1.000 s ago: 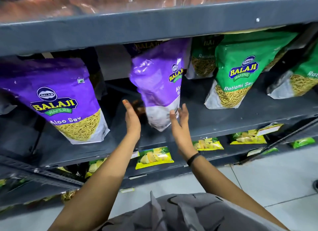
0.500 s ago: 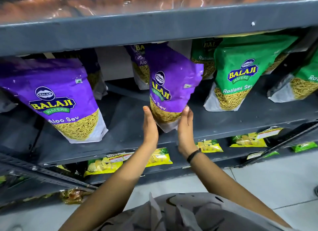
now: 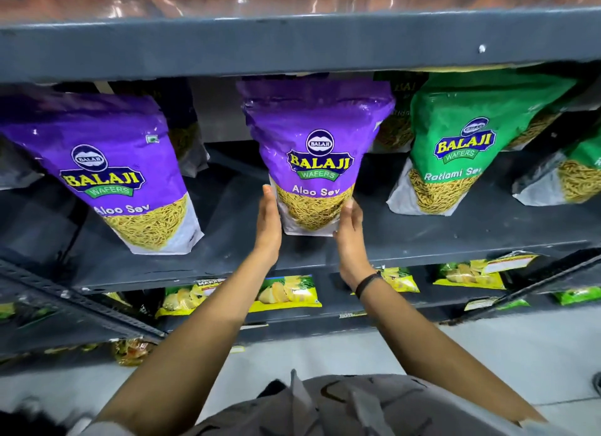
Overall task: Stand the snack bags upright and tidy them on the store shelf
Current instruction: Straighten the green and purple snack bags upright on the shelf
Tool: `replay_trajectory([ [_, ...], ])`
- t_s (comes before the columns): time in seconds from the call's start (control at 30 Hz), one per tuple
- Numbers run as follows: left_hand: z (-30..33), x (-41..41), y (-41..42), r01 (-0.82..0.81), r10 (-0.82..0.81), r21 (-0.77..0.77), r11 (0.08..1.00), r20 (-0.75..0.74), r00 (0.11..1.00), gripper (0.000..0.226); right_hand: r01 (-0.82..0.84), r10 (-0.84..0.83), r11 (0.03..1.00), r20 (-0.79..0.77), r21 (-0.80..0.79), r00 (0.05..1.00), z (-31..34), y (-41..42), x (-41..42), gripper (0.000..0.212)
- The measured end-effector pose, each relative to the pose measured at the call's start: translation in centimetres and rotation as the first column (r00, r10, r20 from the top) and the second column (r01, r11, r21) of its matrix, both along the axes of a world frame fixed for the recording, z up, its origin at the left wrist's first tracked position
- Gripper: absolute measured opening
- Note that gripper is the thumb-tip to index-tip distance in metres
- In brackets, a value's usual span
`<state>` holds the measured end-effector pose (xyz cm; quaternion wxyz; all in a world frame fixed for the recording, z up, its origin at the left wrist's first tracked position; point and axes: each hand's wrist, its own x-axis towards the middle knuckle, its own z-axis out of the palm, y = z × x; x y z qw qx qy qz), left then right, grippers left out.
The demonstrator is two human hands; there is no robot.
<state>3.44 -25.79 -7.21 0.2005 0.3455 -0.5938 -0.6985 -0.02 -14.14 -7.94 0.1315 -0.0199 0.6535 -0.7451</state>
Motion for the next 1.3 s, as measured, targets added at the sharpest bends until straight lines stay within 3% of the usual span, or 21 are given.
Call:
replay_trajectory([
  [0.17,-1.0,1.7,-0.1,0.072,-0.073,-0.023,0.997,-0.04,0.997,0.032,-0.057,0.059,0.998,-0.049,0.04,0.997,0.0,-0.2,0.4,0.029],
  [0.23,-1.0,2.7,-0.9,0.051,-0.053,-0.071,0.996,-0.032,0.998,0.03,0.133,-0.125,0.989,-0.103,0.072,0.987,0.0,-1.0,1.7,0.036],
  [0.3,-1.0,4.6,-1.8,-0.065,0.05,-0.258,0.964,-0.068,0.996,0.031,0.301,-0.279,0.948,-0.185,0.102,0.942,0.0,-1.9,3.9,0.039],
  [0.37,-1.6,8.0,-2.8,-0.171,0.116,-0.402,0.9,-0.157,0.981,0.021,0.243,-0.213,0.967,-0.268,0.082,0.939,0.1,-3.1,6.9,0.03],
  [0.43,-2.7,12.1,-4.4,-0.259,0.184,-0.471,0.843,-0.2,0.962,0.013,0.027,-0.004,0.997,-0.283,0.077,0.959,-0.2,-4.7,9.1,0.025],
  [0.53,-4.1,17.5,-9.5,-0.373,0.337,-0.498,0.783,-0.165,0.927,0.039,-0.267,0.293,0.951,-0.184,0.154,0.938,-1.0,-8.7,10.7,0.037],
  [0.6,-4.5,19.6,-13.9,-0.32,0.348,-0.539,0.779,-0.053,0.936,0.067,-0.409,0.434,0.886,-0.079,0.218,0.897,-2.1,-11.6,11.0,0.059],
  [0.73,-4.1,20.4,-21.3,0.048,0.045,-0.459,0.887,0.19,0.981,0.129,-0.472,0.535,0.806,-0.099,0.358,0.839,-3.3,-16.4,10.9,0.092],
  [0.8,-3.7,19.5,-23.4,0.212,-0.08,-0.461,0.861,0.29,0.954,0.138,-0.459,0.531,0.803,-0.106,0.38,0.841,-3.8,-18.1,10.4,0.095],
  [0.9,-3.0,18.1,-24.2,0.326,-0.171,-0.437,0.838,0.356,0.919,0.123,-0.47,0.54,0.773,-0.052,0.426,0.84,-6.0,-20.1,9.0,0.089],
  [1.0,-3.2,17.4,-24.1,0.288,-0.159,-0.43,0.855,0.312,0.937,0.113,-0.48,0.54,0.765,-0.022,0.429,0.841,-7.5,-20.8,7.9,0.093],
  [1.17,-3.6,17.7,-24.0,0.273,-0.145,-0.467,0.841,0.292,0.945,0.114,-0.471,0.536,0.791,-0.072,0.391,0.841,-4.5,-20.1,9.2,0.087],
  [1.23,-3.8,17.8,-23.5,0.223,-0.116,-0.504,0.834,0.235,0.965,0.106,-0.479,0.545,0.8,-0.103,0.362,0.832,-3.9,-19.6,9.5,0.09],
  [1.3,-4.1,18.6,-22.3,0.068,-0.01,-0.556,0.828,0.107,0.994,0.097,-0.413,0.472,0.854,-0.136,0.316,0.871,-3.2,-18.3,10.1,0.094],
])
